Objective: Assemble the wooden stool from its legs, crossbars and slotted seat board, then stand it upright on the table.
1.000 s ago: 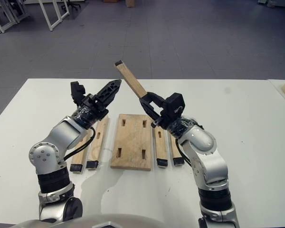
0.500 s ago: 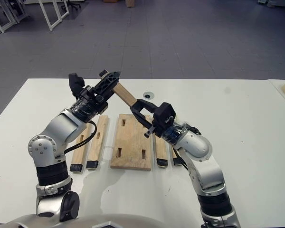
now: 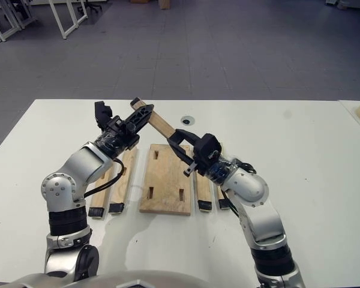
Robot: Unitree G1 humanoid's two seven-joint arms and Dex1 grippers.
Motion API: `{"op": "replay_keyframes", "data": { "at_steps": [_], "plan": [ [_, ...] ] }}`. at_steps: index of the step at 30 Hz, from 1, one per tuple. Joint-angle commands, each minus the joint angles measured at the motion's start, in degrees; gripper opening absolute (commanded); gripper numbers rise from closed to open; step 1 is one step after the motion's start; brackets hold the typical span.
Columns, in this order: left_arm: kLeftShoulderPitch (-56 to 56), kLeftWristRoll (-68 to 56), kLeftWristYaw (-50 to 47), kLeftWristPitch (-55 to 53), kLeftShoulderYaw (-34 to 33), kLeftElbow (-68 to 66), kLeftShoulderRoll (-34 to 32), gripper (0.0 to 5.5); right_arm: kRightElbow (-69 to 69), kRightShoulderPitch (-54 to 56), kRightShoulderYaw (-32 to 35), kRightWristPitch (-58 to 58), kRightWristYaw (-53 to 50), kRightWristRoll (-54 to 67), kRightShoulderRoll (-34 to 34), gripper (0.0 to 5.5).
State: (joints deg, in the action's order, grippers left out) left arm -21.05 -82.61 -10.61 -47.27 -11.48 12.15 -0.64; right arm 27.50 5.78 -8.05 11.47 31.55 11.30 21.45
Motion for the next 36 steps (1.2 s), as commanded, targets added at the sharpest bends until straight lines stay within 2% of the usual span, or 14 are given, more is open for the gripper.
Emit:
{"op": "replay_keyframes", "data": {
  "at_steps": [1, 6, 8, 11, 14, 17, 19, 26, 32, 36],
  "plan": [
    [0.7, 2.9, -0.8, -0.4, 1.2, -0.1, -1.9, 0.48, -0.9, 0.6, -0.6, -4.4, -0.3, -3.7, 0.9, 1.85],
    [0.2, 7.8, 1.0, 3.2, -0.5, 1.3, -3.7, 0.40, -3.5, -0.5, 0.2, -5.8, 0.7, -5.7, 2.6, 2.93],
    [1.3, 13.9, 2.0, 6.6, -2.4, 5.0, -7.7, 0.40, -5.1, -1.8, 2.7, -4.5, 0.0, -5.7, 3.9, 3.19],
    [7.0, 26.0, 1.5, 10.8, -3.5, 12.5, -13.4, 0.40, -7.8, -3.7, 7.0, -2.0, -1.7, -3.6, 4.1, 3.19],
    [15.5, 38.7, 0.8, 14.5, -1.4, 19.0, -16.6, 0.40, -10.6, -4.7, 8.4, -1.1, -3.6, -5.0, 4.1, 3.19],
    [30.2, 50.8, 1.3, 18.4, 3.6, 23.9, -16.4, 0.40, -12.3, -5.1, 8.6, -1.1, -5.7, -6.4, 3.5, 3.19],
    [34.7, 54.7, 2.5, 20.7, 6.2, 23.4, -15.0, 0.40, -12.0, -5.9, 8.5, -1.0, -6.3, -6.5, 3.2, 3.19],
    [35.3, 59.2, 5.8, 26.8, 6.2, 15.7, -10.6, 0.40, -11.4, -6.0, 8.4, -0.5, -6.3, -6.2, 3.1, 3.19],
    [28.8, 59.4, 6.7, 26.6, 4.6, 14.0, -10.3, 0.40, -11.2, -6.9, 7.9, -0.3, -6.1, -6.3, 3.1, 3.19],
    [28.1, 60.3, 7.9, 26.5, 4.8, 11.9, -10.0, 0.40, -11.3, -7.1, 7.9, -0.4, -6.0, -6.4, 3.3, 3.19]
  ]
}}
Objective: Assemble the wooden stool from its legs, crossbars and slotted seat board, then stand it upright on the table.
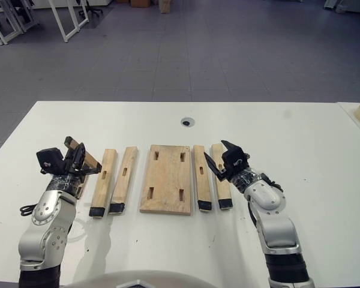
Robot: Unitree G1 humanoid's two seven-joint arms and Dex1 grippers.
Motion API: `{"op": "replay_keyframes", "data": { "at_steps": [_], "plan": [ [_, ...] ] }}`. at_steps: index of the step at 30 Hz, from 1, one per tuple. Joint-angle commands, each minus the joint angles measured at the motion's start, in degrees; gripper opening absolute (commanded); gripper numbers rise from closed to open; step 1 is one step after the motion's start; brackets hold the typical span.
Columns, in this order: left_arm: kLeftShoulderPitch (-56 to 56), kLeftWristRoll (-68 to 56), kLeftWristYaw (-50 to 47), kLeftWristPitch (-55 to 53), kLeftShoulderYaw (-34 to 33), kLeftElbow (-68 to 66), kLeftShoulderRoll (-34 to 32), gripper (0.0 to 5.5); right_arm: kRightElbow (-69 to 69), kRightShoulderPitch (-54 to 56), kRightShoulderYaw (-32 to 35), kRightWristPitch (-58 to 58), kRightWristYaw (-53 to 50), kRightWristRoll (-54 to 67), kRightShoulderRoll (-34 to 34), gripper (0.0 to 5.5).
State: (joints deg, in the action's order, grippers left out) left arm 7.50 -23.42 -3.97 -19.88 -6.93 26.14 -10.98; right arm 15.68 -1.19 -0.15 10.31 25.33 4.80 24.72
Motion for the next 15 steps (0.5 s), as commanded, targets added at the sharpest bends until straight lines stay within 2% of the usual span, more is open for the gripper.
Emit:
{"op": "replay_keyframes", "data": {
  "at_steps": [1, 10, 15],
  "plan": [
    [-0.2, 1.4, 1.5, -0.8, 0.5, -2.6, 0.6, 0.40, 0.5, 0.0, -0.1, 0.8, 0.3, 0.1, 0.0, 3.19],
    [4.1, 3.3, 2.0, -0.9, 1.9, -4.4, 3.7, 0.40, -0.3, 0.7, 0.1, 0.9, 0.8, 0.2, 0.7, 3.19],
    [1.8, 4.6, 1.9, -2.3, 3.2, -4.9, 4.1, 0.40, -0.9, 0.9, 0.1, 0.9, 0.9, 0.0, 0.7, 3.19]
  ]
}}
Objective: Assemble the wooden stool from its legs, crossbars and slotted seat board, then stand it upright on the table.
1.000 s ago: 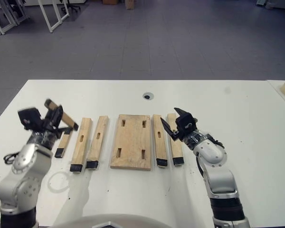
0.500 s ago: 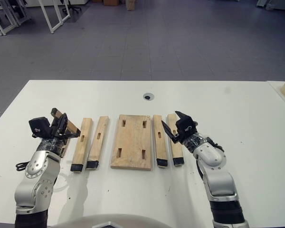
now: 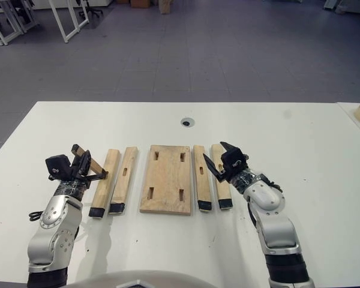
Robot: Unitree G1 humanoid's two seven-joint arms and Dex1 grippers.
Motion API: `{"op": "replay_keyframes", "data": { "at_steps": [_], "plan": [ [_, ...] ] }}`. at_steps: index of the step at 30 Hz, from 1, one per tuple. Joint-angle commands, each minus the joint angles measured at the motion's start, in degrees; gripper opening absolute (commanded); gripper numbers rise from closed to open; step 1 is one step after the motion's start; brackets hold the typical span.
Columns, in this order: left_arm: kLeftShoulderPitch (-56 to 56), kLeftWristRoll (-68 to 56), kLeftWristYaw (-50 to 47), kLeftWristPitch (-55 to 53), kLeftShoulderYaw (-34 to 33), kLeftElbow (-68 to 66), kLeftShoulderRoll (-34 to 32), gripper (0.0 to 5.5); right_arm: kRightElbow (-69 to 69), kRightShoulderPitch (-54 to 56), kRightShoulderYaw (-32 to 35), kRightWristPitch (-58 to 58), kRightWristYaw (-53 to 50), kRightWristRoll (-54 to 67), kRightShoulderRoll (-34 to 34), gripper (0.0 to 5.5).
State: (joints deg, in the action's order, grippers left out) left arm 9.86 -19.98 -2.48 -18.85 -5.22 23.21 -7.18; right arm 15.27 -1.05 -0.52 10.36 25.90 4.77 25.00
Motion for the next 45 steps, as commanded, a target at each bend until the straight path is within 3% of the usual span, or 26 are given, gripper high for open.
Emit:
{"op": "replay_keyframes", "data": {
  "at_steps": [1, 19, 25, 32, 45],
  "plan": [
    [-1.5, 2.6, 0.3, -2.6, 1.6, -1.2, -0.5, 0.40, -0.6, 0.6, 0.3, 0.8, 0.4, 0.0, 0.4, 3.19],
    [-1.3, 4.3, 1.6, -2.9, -1.1, 2.4, -0.1, 0.40, -0.6, 0.2, 0.7, 0.7, 0.3, -0.1, 0.5, 3.19],
    [1.9, 6.3, 2.5, -2.5, 1.2, 1.2, 0.4, 0.40, -1.0, 0.0, 1.0, 0.4, 0.5, 0.0, 0.8, 3.19],
    [-3.4, 5.0, 1.4, -1.2, -1.9, 4.1, 0.9, 0.40, -0.7, -0.9, 0.5, 0.3, 0.5, -0.3, 0.4, 3.19],
    [-0.5, 5.7, 3.0, -2.1, -0.1, 2.6, 2.0, 0.40, -0.9, -1.0, 0.7, 0.0, 0.5, -0.3, 0.5, 3.19]
  ]
}}
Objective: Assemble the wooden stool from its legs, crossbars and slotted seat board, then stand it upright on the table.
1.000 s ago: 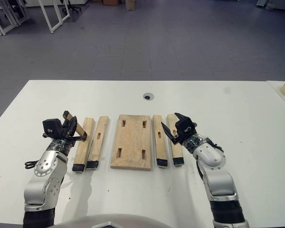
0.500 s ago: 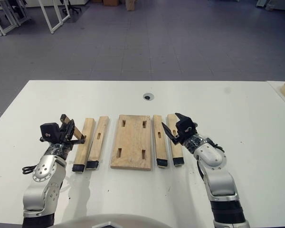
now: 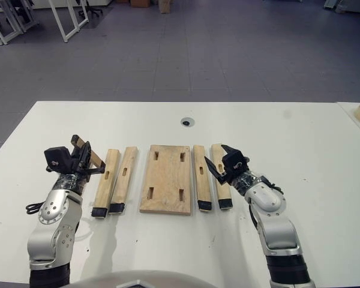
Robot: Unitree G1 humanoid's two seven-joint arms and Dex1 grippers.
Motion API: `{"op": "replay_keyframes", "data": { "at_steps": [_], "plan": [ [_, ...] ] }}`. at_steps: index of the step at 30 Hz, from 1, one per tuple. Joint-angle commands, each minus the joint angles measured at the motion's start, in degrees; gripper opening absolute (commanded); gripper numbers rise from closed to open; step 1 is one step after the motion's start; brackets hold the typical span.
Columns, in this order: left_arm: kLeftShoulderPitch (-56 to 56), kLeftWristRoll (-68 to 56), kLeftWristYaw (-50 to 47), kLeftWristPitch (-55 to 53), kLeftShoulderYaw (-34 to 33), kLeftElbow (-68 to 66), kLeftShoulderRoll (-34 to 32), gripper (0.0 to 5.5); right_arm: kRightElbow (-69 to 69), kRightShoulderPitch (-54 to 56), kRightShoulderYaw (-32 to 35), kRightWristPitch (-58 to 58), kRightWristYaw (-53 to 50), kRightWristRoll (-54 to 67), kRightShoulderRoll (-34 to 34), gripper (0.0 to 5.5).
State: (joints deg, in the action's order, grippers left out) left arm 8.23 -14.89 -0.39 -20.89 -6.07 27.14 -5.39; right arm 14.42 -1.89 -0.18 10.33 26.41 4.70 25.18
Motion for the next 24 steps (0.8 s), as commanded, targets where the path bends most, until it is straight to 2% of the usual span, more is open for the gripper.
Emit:
{"op": "replay_keyframes", "data": {
  "at_steps": [1, 10, 17, 24],
  "plan": [
    [1.5, 0.5, 1.0, 0.1, 0.8, -1.6, 0.4, 0.40, -0.1, -0.1, 0.4, 0.0, 0.1, -0.2, 0.3, 3.19],
    [2.7, 1.2, 1.1, 2.2, 0.3, -4.9, 0.5, 0.40, 0.0, -0.4, 0.3, 0.0, 0.1, -0.2, 0.3, 3.19],
    [1.9, 3.1, 2.3, -4.0, 2.4, -8.4, -2.6, 0.40, 0.4, -1.2, 0.2, -0.1, -0.4, -0.5, 0.0, 3.19],
    [6.3, 5.8, 1.6, 4.3, 3.7, -2.8, -0.3, 0.40, 0.8, -1.7, 0.7, 0.2, -0.3, -0.3, 0.2, 3.19]
  ]
}}
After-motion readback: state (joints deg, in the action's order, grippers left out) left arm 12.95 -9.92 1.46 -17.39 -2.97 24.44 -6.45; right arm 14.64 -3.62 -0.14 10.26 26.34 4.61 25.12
